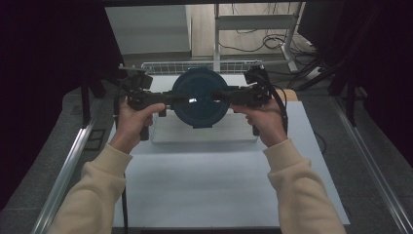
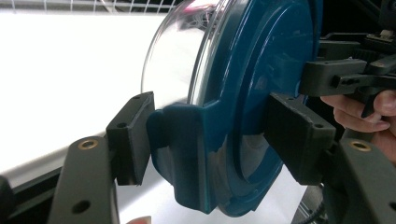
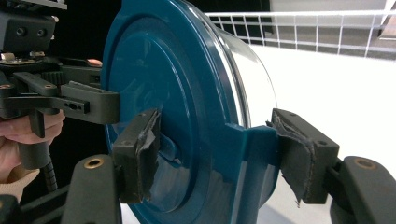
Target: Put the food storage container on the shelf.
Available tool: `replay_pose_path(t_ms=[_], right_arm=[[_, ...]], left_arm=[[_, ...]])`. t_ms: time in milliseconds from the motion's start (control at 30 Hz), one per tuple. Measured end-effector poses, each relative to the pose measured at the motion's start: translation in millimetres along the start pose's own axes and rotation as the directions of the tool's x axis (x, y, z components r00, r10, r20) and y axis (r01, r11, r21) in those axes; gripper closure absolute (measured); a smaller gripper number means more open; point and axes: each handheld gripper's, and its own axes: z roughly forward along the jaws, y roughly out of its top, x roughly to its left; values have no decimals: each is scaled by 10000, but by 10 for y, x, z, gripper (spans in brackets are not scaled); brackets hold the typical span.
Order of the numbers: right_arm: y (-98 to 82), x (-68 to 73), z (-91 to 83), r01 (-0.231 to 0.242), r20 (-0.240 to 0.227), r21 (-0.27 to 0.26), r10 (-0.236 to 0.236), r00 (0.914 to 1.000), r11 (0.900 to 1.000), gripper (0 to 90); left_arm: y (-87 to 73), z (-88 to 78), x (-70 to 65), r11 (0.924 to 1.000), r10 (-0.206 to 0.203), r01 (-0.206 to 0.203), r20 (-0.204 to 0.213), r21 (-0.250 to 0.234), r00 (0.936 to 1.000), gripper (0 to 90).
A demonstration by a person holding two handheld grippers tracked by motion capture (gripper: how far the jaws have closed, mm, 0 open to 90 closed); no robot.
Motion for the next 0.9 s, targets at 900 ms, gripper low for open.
replay_pose_path(t_ms=[900], right_arm=[[333, -550, 417, -748, -7, 545, 750, 9972, 9957, 345]], left_arm=[[410, 413, 519, 9950, -731, 726, 50, 682, 9973, 344]])
